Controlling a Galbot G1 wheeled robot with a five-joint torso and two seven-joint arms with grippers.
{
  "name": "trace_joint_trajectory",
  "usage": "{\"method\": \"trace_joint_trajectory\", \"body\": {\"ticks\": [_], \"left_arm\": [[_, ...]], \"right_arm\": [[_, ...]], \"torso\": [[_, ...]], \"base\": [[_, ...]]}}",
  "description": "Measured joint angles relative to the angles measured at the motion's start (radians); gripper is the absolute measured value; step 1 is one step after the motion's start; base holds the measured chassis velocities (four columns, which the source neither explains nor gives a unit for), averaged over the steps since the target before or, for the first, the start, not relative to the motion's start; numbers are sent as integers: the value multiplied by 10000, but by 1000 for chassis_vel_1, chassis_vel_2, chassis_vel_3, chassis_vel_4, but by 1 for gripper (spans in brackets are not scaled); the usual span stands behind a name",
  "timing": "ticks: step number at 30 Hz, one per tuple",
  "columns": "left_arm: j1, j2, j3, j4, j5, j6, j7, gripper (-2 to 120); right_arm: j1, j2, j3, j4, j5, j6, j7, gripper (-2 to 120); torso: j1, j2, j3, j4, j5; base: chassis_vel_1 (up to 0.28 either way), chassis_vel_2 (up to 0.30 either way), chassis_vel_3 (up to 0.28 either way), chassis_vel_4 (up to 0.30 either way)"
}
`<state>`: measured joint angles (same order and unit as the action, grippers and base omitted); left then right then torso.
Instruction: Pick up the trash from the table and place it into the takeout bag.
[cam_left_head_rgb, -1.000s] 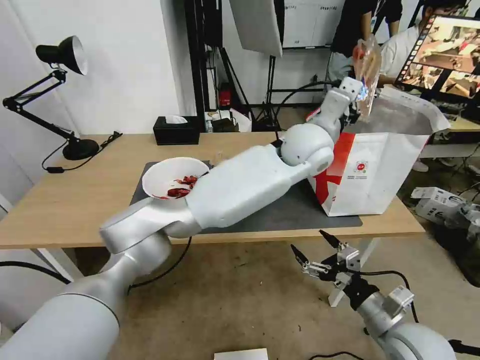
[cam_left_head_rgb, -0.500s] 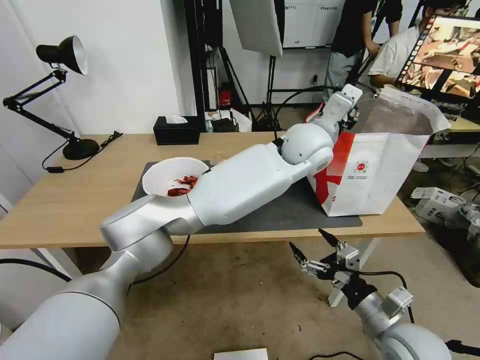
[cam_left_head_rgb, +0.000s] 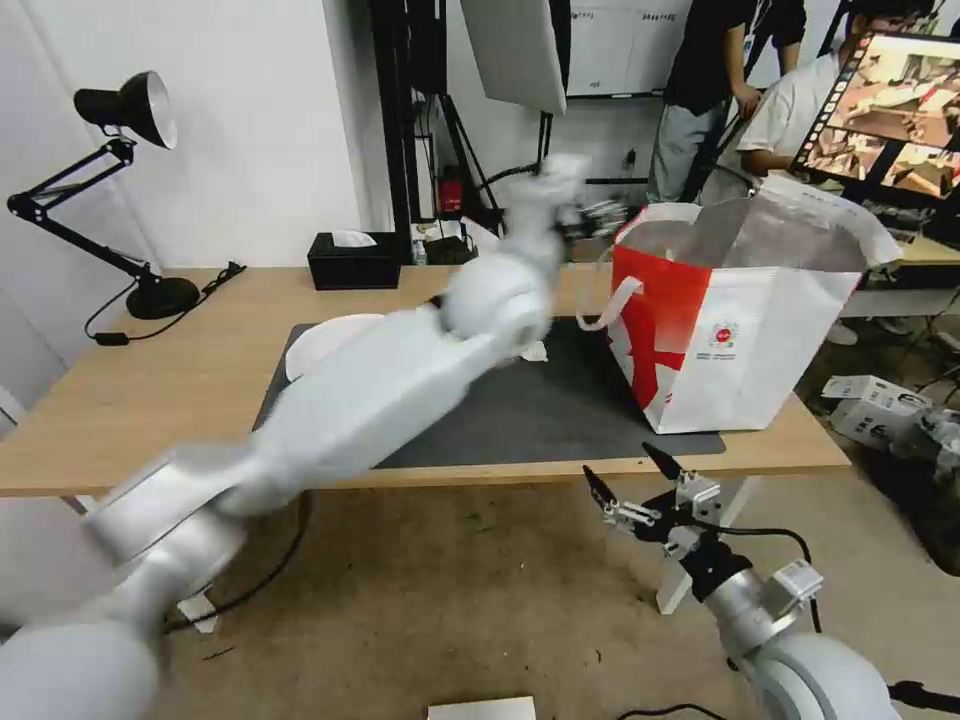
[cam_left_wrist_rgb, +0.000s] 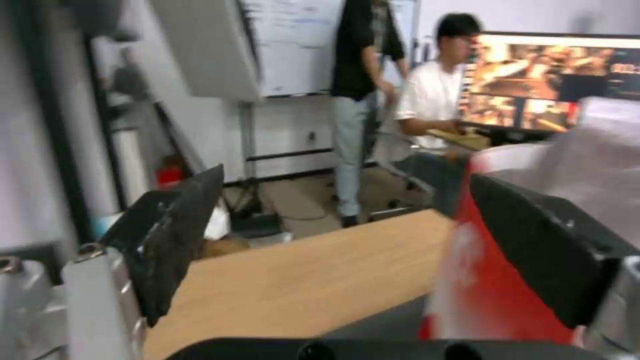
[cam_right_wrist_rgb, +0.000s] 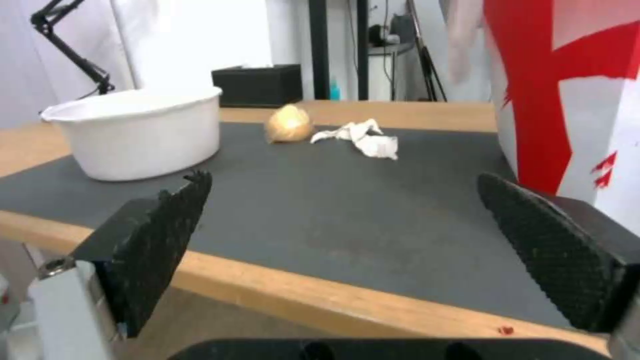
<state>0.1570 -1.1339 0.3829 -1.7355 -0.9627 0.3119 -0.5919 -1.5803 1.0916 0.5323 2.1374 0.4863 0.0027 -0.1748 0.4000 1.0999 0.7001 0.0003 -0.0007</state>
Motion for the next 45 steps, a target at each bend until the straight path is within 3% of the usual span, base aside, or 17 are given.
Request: {"method": "trace_joint_trajectory", "body": {"ticks": [3, 4, 7, 8, 11, 12, 14, 16, 17, 20, 23, 24, 26, 28, 32, 36, 45], "left_arm": [[1635, 1445, -1316, -1386, 128, -252, 277, 100], [1635, 1445, -1316, -1386, 128, -252, 277, 100], [3967, 2757, -3346, -2640, 662, -434, 827, 100], [3967, 2757, -3346, -2640, 662, -434, 827, 100], [6970, 3907, -5803, -4025, 1270, -878, 1195, 100], [6970, 3907, -5803, -4025, 1270, -878, 1195, 100], [8741, 3988, -7403, -4752, 1763, -1114, 1546, 100], [10708, 3479, -9097, -5580, 2332, -1401, 1920, 100], [10708, 3479, -9097, -5580, 2332, -1401, 1920, 100], [12550, 2589, -10236, -6125, 3186, -1806, 2496, 100], [15143, 627, -11601, -6698, 4534, -2986, 3856, 100], [15143, 627, -11601, -6698, 4534, -2986, 3856, 100], [16328, -371, -11990, -6911, 5102, -3626, 4543, 100], [17119, -1276, -12083, -6998, 5655, -4196, 5016, 100], [17837, -2287, -11914, -6998, 6201, -4789, 5542, 100], [18176, -2702, -11718, -6999, 6435, -4939, 5964, 100], [18394, -3152, -11096, -7230, 6655, -4889, 5987, 100]], "right_arm": [[215, 11, -98, -93, -4, -3, 110, 100], [215, 11, -98, -93, -4, -3, 110, 100], [312, 5, -216, -93, -8, 3, 167, 100], [312, 5, -216, -93, -8, 3, 167, 100], [63, 311, -170, 28, -136, 246, 198, 100], [63, 311, -170, 28, -136, 246, 198, 100], [-387, 591, 79, 230, -298, 527, 210, 100], [-706, 776, 278, 379, -548, 853, 218, 100], [-706, 776, 278, 379, -548, 853, 218, 100], [-900, 896, 423, 480, -773, 1094, 231, 100], [-1163, 1052, 555, 726, -1163, 1362, 369, 100], [-1163, 1052, 555, 726, -1163, 1362, 369, 100], [-1311, 1164, 587, 886, -1408, 1458, 511, 100], [-1501, 1342, 603, 1045, -1675, 1551, 735, 100], [-1774, 1662, 644, 1205, -2126, 1686, 1030, 100], [-1999, 1954, 659, 1335, -2270, 1704, 1189, 100], [-2408, 2325, 657, 1626, -2297, 1704, 1411, 100]], "torso": [[0, 1, -1, -5, 0], [0, 1, -1, -5, 0], [0, 1, -1, -6, -6], [0, 1, -1, -6, -6], [-2, 1, -3, 10, 2], [-2, 1, -3, 10, 2], [-4, 3, -4, -6, 2], [-3, 3, -4, -12, 10], [-3, 3, -4, -12, 10], [-2, 3, -2, -3, 1], [-4, 3, -4, -2, 3], [-4, 3, -4, -2, 3], [-4, 4, -4, 0, 10], [-3, 4, -3, -3, 9], [-3, 3, -3, -3, 8], [-1, 2, -2, -4, 8], [-1, 1, -1, -4, 7]], "base": [[0, 0, 0, 0], [0, 0, 0, 0], [0, 0, 0, 0], [0, 0, 0, 0], [0, 0, 0, 0], [0, 0, 0, 0], [0, 0, 0, 0], [0, 0, 0, 0], [0, 0, 0, 0], [0, 0, 0, 0], [0, 0, 0, 0], [0, 0, 0, 0], [0, 0, 0, 0], [0, 0, 0, 0], [0, 0, 0, 0], [0, 0, 0, 0], [0, 0, 0, 0]]}}
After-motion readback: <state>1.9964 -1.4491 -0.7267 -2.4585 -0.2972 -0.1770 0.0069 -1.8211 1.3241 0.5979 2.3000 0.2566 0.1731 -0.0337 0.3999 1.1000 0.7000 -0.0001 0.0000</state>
